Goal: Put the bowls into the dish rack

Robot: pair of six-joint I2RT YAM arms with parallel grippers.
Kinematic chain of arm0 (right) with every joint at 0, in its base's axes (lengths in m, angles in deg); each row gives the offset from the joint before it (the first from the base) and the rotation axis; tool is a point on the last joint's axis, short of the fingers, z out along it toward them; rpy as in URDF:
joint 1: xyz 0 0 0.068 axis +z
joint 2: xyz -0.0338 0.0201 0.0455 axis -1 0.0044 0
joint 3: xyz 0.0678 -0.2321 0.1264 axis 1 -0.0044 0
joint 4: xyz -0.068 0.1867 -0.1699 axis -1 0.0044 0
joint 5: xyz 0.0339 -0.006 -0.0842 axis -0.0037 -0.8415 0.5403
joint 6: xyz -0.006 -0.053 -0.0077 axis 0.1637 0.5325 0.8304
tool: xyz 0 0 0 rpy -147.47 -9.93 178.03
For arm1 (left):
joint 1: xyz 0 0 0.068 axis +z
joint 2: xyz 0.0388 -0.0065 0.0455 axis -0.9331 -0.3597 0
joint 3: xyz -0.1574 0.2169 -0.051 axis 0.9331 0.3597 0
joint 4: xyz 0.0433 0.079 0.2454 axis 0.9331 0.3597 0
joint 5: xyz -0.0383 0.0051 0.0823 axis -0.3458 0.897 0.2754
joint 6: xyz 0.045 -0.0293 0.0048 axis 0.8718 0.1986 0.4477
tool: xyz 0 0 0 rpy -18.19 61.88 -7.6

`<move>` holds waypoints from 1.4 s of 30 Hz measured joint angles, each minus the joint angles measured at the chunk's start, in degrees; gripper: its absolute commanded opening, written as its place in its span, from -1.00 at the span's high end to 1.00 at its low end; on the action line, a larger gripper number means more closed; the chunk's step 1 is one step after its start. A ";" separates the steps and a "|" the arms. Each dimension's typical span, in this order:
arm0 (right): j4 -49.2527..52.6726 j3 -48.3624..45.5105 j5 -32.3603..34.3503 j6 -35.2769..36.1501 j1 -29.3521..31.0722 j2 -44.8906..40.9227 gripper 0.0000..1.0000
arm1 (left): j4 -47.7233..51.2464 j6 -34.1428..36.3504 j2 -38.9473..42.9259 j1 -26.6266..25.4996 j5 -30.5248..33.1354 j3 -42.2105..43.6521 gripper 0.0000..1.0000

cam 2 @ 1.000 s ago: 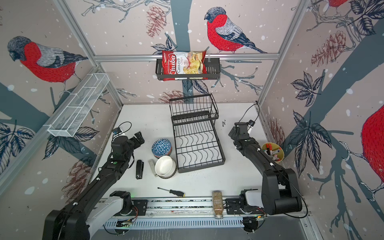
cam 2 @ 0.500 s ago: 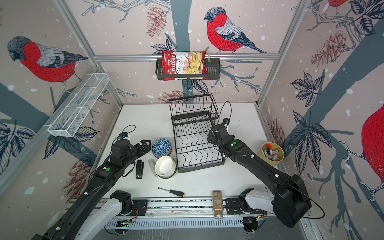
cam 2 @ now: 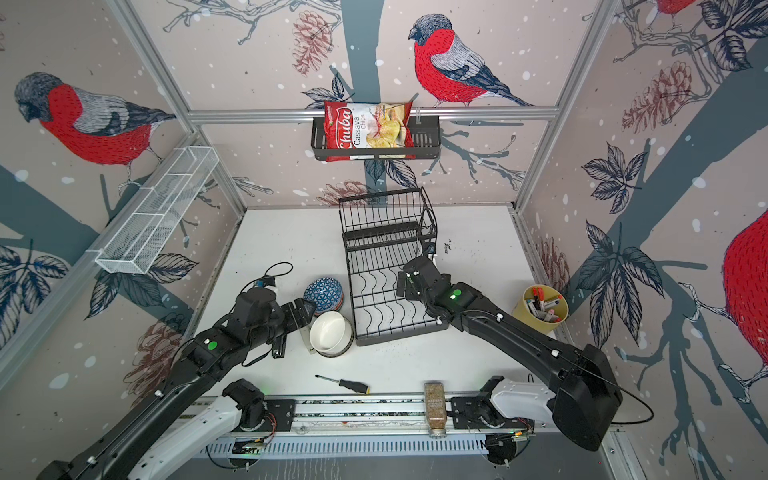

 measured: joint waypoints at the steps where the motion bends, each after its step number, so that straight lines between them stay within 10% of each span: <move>1: 0.02 0.07 -0.02 0.00 0.22 0.20 -0.98 | 0.85 -0.09 0.04 -0.79 0.13 -0.28 -0.48; 42: -0.90 -3.48 -1.01 1.49 0.90 0.63 -0.99 | -2.91 -3.52 -10.01 -8.44 2.80 4.85 0.58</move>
